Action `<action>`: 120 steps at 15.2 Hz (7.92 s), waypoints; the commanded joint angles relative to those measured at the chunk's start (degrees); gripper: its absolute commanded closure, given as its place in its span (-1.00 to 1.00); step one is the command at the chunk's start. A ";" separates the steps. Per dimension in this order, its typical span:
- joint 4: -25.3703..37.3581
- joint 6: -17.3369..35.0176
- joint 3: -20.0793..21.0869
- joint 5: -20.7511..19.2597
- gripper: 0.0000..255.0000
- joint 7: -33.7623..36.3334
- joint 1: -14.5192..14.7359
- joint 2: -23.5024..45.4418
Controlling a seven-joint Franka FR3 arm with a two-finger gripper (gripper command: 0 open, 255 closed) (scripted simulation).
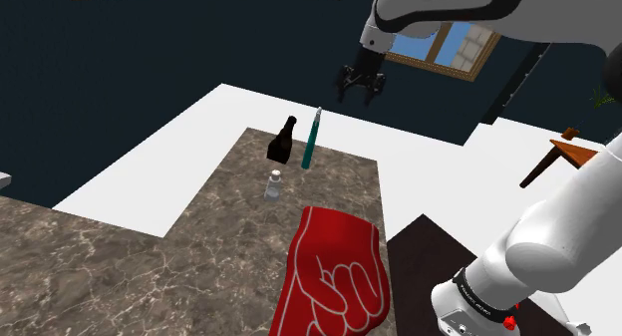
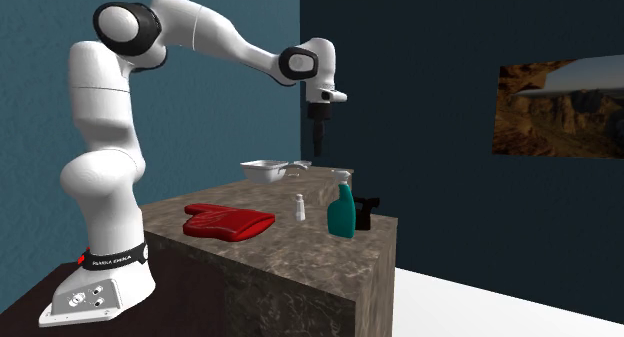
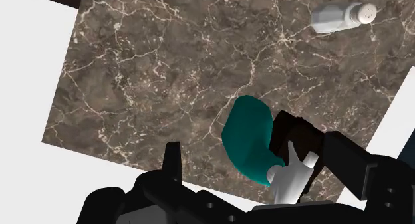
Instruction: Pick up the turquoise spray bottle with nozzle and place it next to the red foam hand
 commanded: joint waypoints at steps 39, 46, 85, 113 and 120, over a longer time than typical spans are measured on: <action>24.55 0.85 0.05 2.43 1.00 6.03 0.07 26.49; 29.27 -4.27 0.02 2.27 1.00 6.60 -0.01 26.05; 25.29 -17.79 9.96 0.78 1.00 34.40 16.15 5.43; 40.94 -23.89 21.57 -4.32 1.00 62.22 33.09 12.79; 30.49 -16.88 21.25 -2.96 1.00 61.08 32.01 9.23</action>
